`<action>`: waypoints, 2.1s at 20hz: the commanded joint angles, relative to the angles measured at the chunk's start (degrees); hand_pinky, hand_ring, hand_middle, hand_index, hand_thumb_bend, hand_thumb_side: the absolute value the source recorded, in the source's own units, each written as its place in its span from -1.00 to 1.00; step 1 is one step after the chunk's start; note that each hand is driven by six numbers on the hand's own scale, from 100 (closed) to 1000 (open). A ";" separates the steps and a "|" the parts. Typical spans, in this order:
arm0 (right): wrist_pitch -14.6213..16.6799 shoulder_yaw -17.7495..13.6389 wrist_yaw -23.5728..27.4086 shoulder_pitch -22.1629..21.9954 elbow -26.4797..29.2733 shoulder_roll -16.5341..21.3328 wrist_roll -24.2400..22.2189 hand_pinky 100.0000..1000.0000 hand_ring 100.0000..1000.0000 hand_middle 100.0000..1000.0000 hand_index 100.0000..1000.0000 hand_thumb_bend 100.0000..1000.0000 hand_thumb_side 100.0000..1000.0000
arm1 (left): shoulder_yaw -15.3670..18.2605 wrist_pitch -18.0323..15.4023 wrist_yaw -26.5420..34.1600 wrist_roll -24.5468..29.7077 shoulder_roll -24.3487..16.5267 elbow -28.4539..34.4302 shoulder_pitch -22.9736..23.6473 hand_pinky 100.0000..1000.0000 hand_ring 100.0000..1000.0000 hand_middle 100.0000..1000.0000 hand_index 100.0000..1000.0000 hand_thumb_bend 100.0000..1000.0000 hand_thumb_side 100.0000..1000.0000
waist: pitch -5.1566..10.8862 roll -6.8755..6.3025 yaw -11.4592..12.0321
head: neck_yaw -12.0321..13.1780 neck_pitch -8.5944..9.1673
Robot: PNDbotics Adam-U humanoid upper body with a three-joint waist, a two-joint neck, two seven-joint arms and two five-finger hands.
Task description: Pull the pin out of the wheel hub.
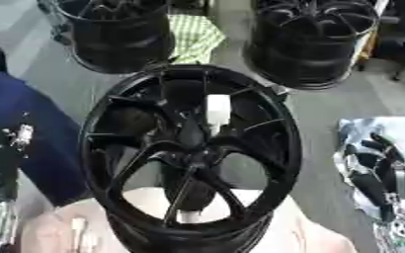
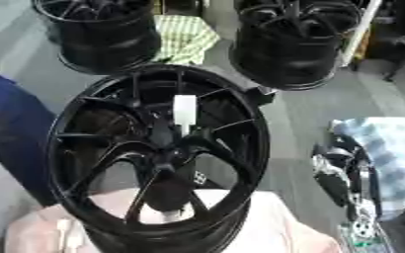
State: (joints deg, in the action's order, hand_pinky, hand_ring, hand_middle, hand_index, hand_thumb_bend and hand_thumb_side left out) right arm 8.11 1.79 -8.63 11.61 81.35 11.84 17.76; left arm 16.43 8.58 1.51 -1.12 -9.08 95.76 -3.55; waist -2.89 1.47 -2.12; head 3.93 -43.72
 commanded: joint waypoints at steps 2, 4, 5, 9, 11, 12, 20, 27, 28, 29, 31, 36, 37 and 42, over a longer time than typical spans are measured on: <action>-2.29 0.23 -3.09 4.85 1.66 6.09 -2.01 0.42 0.26 0.43 0.74 -0.58 -0.54 | -0.38 -0.13 0.15 0.39 -1.02 1.43 0.02 0.38 0.24 0.23 0.57 -0.45 0.12 | 1.15 0.19 0.45 | -0.47 -0.38; -3.67 1.39 -4.88 7.77 3.14 9.01 -3.70 0.43 0.28 0.45 0.76 -0.56 -0.53 | -0.62 -0.11 0.10 0.63 -1.10 1.38 0.19 0.38 0.24 0.23 0.57 -0.46 0.12 | 1.44 0.36 0.86 | -0.93 -0.39; -4.34 2.45 -5.83 9.31 4.35 10.55 -4.63 0.45 0.29 0.46 0.78 -0.54 -0.52 | -0.81 -0.10 0.06 0.82 -1.16 1.35 0.28 0.38 0.24 0.23 0.57 -0.45 0.12 | 1.63 0.47 1.18 | -1.24 -0.39; -5.89 8.07 -9.69 15.58 8.72 16.82 -8.47 0.48 0.32 0.51 0.81 -0.50 -0.49 | -1.53 -0.11 -0.06 1.63 -1.32 1.21 0.45 0.38 0.25 0.24 0.58 -0.46 0.12 | 2.12 0.76 2.53 | -2.83 -0.39; -5.38 11.15 -11.55 18.71 9.60 19.15 -10.39 0.48 0.33 0.52 0.82 -0.46 -0.47 | -1.93 -0.11 -0.09 2.06 -1.32 1.14 0.45 0.38 0.25 0.24 0.58 -0.45 0.12 | 2.22 0.83 3.14 | -3.58 -0.40; -4.84 12.61 -12.01 20.17 9.74 19.59 -11.29 0.49 0.33 0.52 0.82 -0.44 -0.46 | -2.13 -0.12 -0.11 2.28 -1.34 1.10 0.45 0.38 0.25 0.24 0.58 -0.45 0.12 | 2.29 0.91 3.45 | -3.96 -0.40; 1.74 24.56 -15.47 32.13 0.47 14.40 -18.64 0.54 0.46 0.63 0.89 -0.26 -0.25 | -2.85 -0.09 -0.33 3.24 -1.63 0.91 0.58 0.38 0.25 0.24 0.58 -0.46 0.12 | 2.65 1.61 4.77 | -5.40 -0.40; 6.28 34.85 -17.95 42.41 -9.80 4.85 -24.97 0.59 0.58 0.64 0.89 -0.23 -0.17 | -2.41 -0.07 -0.31 2.97 -1.53 0.89 0.75 0.38 0.25 0.24 0.58 -0.46 0.12 | 2.65 1.72 3.92 | -4.38 -0.40; 6.35 36.42 -17.62 43.99 -11.38 3.80 -25.94 0.60 0.61 0.65 0.89 -0.23 -0.16 | -2.32 -0.06 -0.30 2.89 -1.53 0.90 0.76 0.38 0.25 0.24 0.58 -0.46 0.12 | 2.60 1.74 3.81 | -4.20 -0.40; 6.31 37.94 -17.08 45.51 -12.90 2.96 -26.88 0.61 0.63 0.66 0.89 -0.23 -0.15 | -2.22 -0.06 -0.29 2.80 -1.50 0.91 0.76 0.38 0.25 0.24 0.58 -0.46 0.12 | 2.55 1.74 3.67 | -4.04 -0.40; 6.16 39.40 -15.47 48.90 -15.92 1.67 -29.12 0.62 0.63 0.66 0.89 -0.23 -0.15 | -2.03 -0.06 -0.28 2.63 -1.47 0.96 0.69 0.38 0.26 0.24 0.58 -0.46 0.12 | 2.37 1.77 3.45 | -3.71 -0.40; -0.08 29.04 -6.92 57.20 -16.20 1.72 -59.54 0.62 0.63 0.66 0.89 -0.22 -0.14 | -1.50 -0.01 -0.23 2.10 -1.43 1.05 0.61 0.38 0.26 0.24 0.58 -0.46 0.12 | 2.06 1.76 2.57 | -2.76 -0.33; -1.47 27.56 -6.28 57.56 -15.26 2.23 -63.13 0.62 0.64 0.66 0.89 -0.29 -0.17 | -1.48 0.00 -0.23 2.07 -1.43 1.04 0.63 0.38 0.26 0.24 0.58 -0.45 0.13 | 2.07 1.78 2.51 | -2.73 -0.31; -5.49 25.09 -5.53 57.65 -12.56 5.35 -69.25 0.63 0.64 0.66 0.89 -0.22 -0.15 | -1.33 0.03 -0.30 1.93 -1.60 1.02 0.74 0.38 0.26 0.24 0.58 -0.46 0.12 | 2.19 2.02 2.01 | -2.59 -0.38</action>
State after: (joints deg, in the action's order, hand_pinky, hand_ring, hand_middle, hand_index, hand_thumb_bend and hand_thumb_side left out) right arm 3.33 28.16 -14.73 68.02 67.34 15.21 -50.02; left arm 14.72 8.69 1.24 1.02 -9.20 95.72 -2.50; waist -1.25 3.77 -0.07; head 1.18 -43.79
